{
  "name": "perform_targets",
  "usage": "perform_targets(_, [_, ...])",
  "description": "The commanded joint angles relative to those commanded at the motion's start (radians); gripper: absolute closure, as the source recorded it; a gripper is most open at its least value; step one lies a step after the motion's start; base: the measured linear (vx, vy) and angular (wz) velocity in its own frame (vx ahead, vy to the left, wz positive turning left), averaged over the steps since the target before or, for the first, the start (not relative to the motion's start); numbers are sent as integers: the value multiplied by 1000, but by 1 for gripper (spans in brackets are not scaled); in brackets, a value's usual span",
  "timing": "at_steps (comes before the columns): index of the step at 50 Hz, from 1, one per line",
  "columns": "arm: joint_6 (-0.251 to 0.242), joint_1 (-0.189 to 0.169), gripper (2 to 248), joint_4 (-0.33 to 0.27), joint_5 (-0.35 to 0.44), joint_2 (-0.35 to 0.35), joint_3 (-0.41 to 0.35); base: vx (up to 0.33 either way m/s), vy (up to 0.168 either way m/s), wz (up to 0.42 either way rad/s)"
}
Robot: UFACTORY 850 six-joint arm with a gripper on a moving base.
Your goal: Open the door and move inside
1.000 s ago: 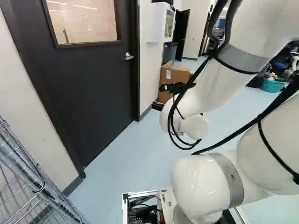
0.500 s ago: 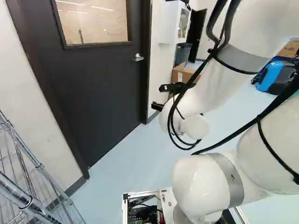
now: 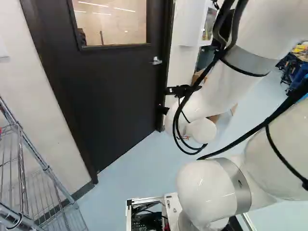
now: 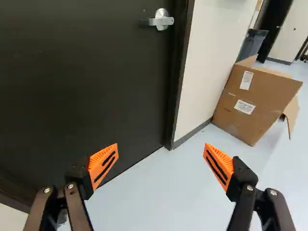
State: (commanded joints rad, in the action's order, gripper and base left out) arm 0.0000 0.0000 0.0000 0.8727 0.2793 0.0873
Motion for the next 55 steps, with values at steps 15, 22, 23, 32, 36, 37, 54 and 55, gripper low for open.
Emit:
perform_targets(15, [0,0,3,0,0,0,0,176,-4,274])
perform_targets(22, [0,0,3,0,0,0,0,172,-17,222])
perform_targets(23, [0,0,3,0,0,0,0,211,-23,199])
perform_targets(32, [0,0,3,0,0,0,0,186,-32,148])
perform_targets(36, [0,0,3,0,0,0,0,178,-55,29])
perform_targets(37, [0,0,3,0,0,0,0,175,-55,13])
perform_targets(54, [0,0,3,0,0,0,0,174,-66,5])
perform_targets(55, [0,0,3,0,0,0,0,157,-71,1])
